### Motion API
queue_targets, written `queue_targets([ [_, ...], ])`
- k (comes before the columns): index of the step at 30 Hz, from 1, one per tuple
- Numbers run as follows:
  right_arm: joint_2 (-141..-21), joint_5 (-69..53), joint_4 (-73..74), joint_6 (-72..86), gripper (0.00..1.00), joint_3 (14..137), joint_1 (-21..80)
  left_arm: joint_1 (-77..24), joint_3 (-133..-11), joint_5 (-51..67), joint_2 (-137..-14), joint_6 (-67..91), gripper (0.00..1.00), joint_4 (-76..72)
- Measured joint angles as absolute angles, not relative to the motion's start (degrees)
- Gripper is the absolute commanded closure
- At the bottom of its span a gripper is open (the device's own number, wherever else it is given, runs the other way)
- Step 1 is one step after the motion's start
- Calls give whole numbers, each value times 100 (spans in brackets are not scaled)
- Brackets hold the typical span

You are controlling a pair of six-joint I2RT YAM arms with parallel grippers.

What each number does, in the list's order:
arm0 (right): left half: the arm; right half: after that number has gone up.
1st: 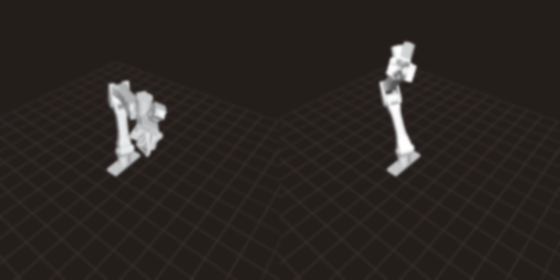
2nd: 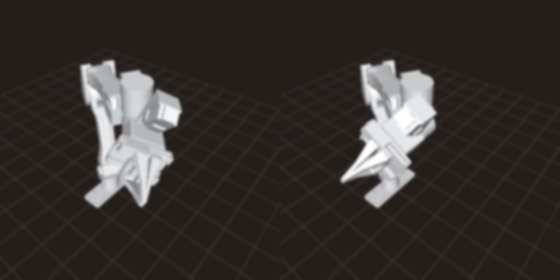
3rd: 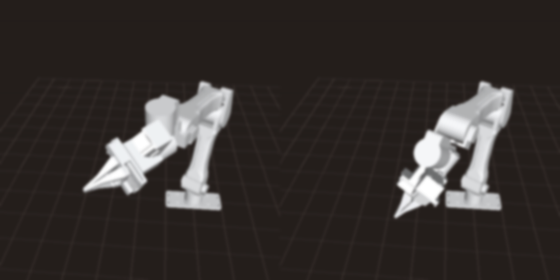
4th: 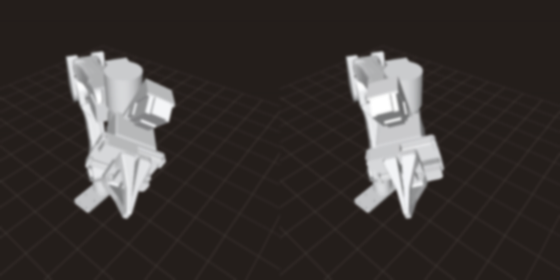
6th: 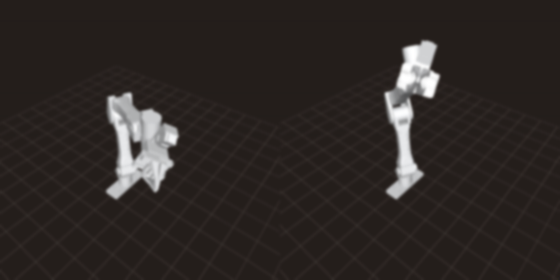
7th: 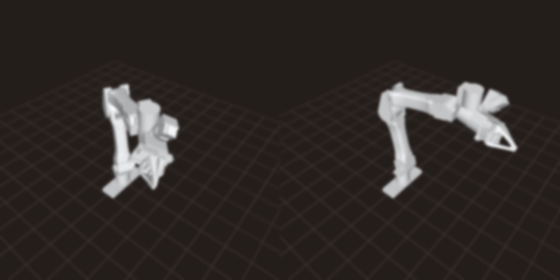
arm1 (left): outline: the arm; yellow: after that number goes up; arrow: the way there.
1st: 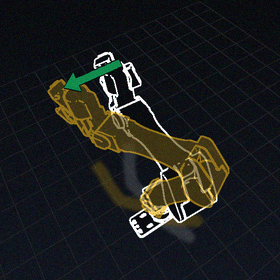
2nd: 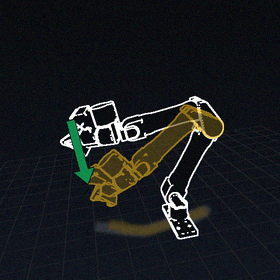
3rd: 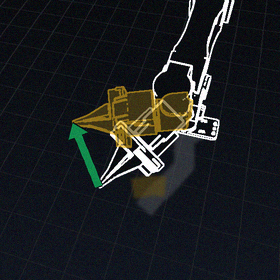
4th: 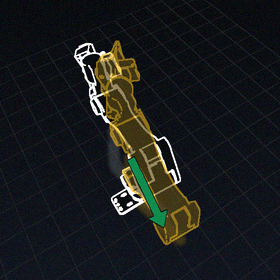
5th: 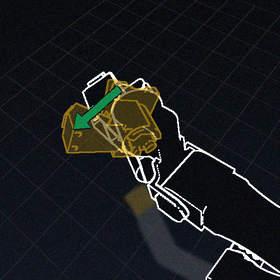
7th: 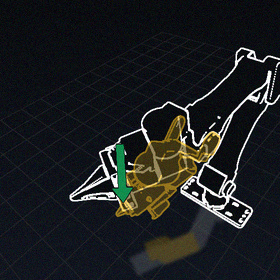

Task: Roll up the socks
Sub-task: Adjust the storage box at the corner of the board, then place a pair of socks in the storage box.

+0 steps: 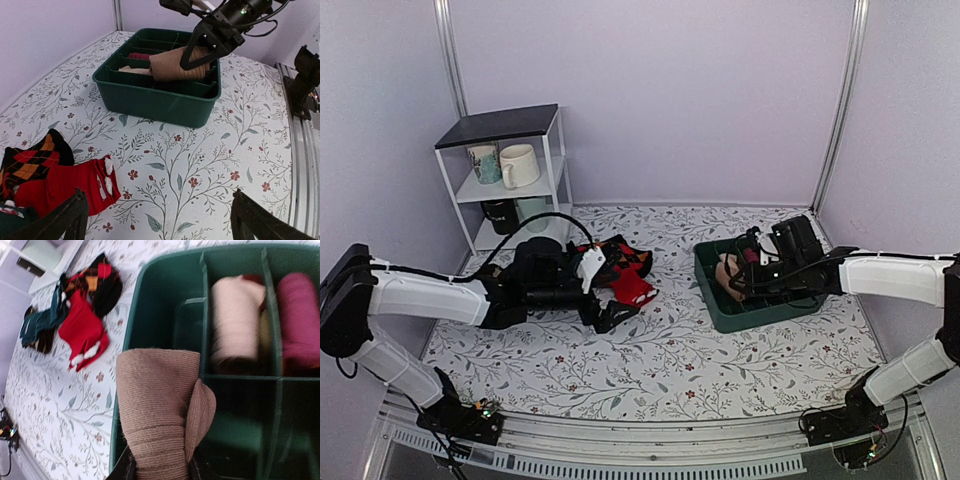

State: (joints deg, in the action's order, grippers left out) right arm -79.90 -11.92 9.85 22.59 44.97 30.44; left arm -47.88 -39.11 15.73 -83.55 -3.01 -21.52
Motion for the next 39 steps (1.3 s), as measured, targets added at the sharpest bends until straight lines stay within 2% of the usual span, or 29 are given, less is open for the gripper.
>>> queue_targets([
  [8, -6702, 268, 797, 1975, 100, 4609, 2976, -4786, -3732, 972, -7918, -276, 0, -2331],
  [12, -6663, 353, 506, 1796, 100, 4654, 2716, -4781, -3734, 513, -7865, -228, 0, -2447],
  [21, -7662, -274, -56, 1732, 100, 4644, 2582, -4720, -3741, -467, -7854, 233, 1, -2856],
  [31, -8882, -681, -456, 2051, 100, 4982, 2812, -4696, -3881, -340, -8154, 285, 1, -2781],
  [39, -9402, -705, -517, 2366, 100, 5299, 3033, -4696, -3454, -327, -7931, 82, 0, -2786],
])
